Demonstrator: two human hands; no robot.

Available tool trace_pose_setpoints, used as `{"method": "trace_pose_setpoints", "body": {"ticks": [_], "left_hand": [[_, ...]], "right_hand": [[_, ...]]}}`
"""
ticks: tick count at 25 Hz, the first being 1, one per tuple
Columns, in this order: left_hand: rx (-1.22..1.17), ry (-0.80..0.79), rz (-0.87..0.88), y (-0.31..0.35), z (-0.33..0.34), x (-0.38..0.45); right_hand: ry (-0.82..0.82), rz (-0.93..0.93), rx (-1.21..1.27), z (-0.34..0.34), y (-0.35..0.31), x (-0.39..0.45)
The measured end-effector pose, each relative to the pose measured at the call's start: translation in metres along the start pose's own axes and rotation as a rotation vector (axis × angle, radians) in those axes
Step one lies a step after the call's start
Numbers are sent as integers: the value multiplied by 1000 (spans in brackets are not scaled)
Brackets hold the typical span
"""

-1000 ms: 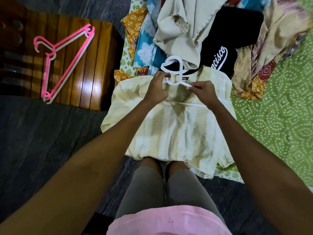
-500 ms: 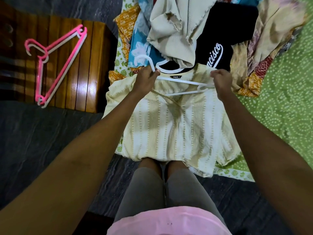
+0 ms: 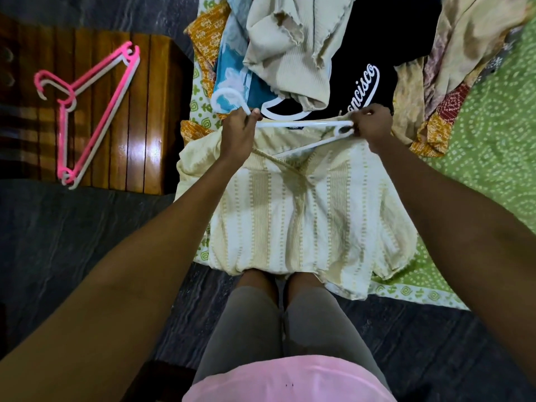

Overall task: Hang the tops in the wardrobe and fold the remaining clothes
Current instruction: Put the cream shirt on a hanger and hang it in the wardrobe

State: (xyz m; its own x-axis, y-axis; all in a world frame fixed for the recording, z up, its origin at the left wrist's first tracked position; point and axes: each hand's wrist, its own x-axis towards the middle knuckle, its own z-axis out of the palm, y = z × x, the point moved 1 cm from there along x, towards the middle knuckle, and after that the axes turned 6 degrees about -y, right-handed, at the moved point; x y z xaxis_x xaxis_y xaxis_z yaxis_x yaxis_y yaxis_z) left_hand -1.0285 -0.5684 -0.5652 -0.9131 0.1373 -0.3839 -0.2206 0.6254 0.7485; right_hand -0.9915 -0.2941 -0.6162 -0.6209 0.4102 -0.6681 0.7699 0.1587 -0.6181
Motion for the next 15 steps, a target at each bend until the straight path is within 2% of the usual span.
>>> {"method": "trace_pose_setpoints", "body": {"ticks": [2,4,7,12,15], "left_hand": [[-48,30,-37,-3,-1,1],[-96,41,-40,-5,-4,0],[-183,81,-52,-4,-10,-2],[-308,119,-97,-6,-26,5],[-294,94,-100,-5,-24,5]], "right_hand": [[-97,41,188,-11,13,-15],[-189,40,181,-12,12,-28],[-152,12,195,-1,0,-28],[-96,-147,-96,32,-17,-26],[-17,-117,-375,45,-21,-24]]}}
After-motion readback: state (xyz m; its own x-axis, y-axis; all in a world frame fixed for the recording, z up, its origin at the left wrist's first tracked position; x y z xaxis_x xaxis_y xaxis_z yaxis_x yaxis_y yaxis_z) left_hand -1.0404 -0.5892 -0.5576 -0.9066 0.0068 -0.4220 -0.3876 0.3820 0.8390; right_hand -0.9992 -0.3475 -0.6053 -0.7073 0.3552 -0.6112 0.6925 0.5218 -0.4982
